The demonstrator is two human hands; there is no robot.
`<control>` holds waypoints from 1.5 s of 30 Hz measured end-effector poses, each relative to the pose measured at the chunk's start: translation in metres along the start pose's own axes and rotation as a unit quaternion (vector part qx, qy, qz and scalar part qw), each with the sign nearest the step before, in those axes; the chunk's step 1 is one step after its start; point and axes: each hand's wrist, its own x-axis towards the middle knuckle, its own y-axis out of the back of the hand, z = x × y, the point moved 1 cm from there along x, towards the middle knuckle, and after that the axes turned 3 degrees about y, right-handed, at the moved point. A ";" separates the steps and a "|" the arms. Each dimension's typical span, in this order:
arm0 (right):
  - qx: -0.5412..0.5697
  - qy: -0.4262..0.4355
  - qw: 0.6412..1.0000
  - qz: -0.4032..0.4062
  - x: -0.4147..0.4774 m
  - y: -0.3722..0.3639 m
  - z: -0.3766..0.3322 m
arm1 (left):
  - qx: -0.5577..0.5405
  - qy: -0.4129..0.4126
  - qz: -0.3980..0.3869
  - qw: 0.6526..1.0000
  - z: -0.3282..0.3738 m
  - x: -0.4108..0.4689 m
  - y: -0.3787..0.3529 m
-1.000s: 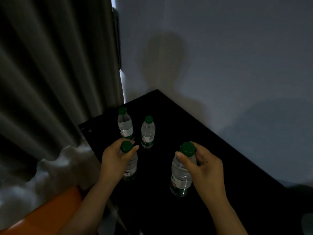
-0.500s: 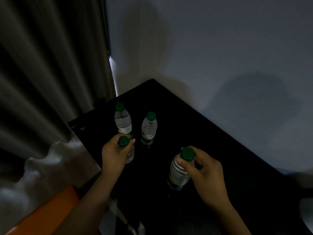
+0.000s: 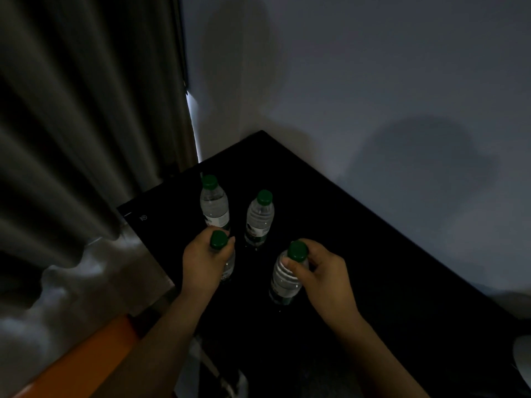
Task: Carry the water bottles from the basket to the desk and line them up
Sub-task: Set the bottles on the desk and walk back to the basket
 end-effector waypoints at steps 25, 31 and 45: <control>-0.104 0.023 0.994 -0.015 0.036 -0.036 0.019 | 0.005 0.022 -0.010 1.000 -0.010 0.008 -0.001; -0.210 -0.022 0.975 -0.069 0.039 -0.031 0.017 | 0.015 0.013 -0.010 1.000 -0.007 0.006 0.001; -0.461 -0.125 0.852 -0.213 0.001 0.021 0.016 | 0.118 -0.027 -0.098 0.988 0.006 0.016 0.011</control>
